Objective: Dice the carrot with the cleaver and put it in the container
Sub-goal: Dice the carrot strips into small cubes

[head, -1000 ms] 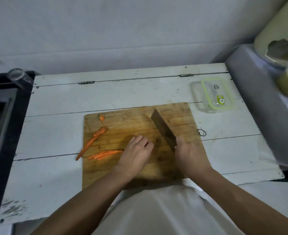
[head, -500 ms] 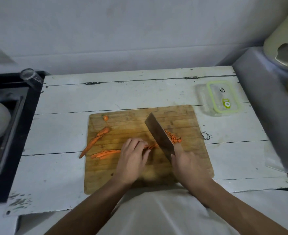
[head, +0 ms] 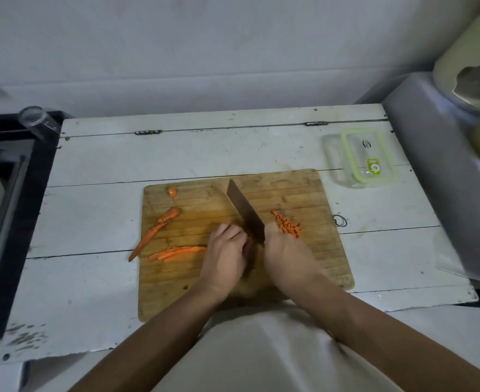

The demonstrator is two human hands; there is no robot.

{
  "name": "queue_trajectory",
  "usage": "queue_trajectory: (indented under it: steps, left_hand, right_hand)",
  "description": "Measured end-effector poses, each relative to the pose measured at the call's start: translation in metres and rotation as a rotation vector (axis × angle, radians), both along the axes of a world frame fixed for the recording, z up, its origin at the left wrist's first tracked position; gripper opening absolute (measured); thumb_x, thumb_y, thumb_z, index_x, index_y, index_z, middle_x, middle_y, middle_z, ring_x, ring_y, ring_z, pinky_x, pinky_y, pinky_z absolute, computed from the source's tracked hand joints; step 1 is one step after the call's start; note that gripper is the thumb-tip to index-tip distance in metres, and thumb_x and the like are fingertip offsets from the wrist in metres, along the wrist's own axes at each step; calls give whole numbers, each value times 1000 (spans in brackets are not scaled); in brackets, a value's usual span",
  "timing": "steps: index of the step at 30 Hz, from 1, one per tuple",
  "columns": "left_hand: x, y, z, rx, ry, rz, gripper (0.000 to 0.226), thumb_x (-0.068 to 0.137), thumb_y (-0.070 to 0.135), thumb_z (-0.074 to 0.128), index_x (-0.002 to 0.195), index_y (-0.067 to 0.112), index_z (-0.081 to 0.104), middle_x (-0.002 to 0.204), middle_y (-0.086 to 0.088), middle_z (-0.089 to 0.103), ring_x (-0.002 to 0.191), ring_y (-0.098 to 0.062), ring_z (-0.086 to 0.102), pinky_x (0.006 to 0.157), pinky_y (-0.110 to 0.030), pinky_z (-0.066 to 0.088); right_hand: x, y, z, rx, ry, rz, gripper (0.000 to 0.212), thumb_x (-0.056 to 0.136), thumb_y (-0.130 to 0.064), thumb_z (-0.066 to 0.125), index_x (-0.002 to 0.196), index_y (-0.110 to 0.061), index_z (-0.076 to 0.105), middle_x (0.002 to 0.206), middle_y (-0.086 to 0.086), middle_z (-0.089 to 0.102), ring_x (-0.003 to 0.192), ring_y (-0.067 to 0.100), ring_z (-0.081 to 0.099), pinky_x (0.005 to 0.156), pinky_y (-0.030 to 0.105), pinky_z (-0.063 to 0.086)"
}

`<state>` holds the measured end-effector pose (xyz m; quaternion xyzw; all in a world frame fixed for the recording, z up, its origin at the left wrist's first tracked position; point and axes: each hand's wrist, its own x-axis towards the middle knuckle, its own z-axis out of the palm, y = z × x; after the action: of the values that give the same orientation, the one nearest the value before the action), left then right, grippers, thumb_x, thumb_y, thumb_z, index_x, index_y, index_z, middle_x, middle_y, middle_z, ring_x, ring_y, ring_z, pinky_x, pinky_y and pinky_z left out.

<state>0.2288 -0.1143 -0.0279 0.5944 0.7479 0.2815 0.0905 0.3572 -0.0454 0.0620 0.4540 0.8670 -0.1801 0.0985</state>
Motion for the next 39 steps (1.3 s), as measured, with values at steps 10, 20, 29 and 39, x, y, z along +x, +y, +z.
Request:
queue_trajectory:
  steps: [10,20,29,39]
  left_hand:
    - [-2,-11,9,15,-155,136,16,90,18,76,105,15,74,106,3,67,103,-13,55,92,-24,46]
    - [-1,-4,6,-9,-85,131,8,87,13,77,94,16,78,92,2,66,92,-15,50,79,-32,49]
    - [-5,-2,0,-25,-61,79,7,86,6,75,86,13,77,87,0,67,87,-18,51,76,-35,47]
    - [-11,-20,9,-68,-65,160,24,90,21,76,113,17,75,103,2,65,98,-17,54,88,-33,48]
  right_hand:
    - [37,13,17,-48,35,-149,12,106,-26,37,97,-23,29,80,7,57,68,29,49,59,37,36]
    - [22,-24,3,-13,-64,-20,20,100,-14,48,98,-25,32,81,1,66,69,23,68,64,41,59]
    - [-13,-1,-2,-13,56,-71,8,102,-11,41,105,-18,41,86,8,67,79,33,68,66,43,55]
    - [24,-14,12,-52,77,-114,10,106,-28,37,99,-27,31,83,3,60,71,28,58,61,41,48]
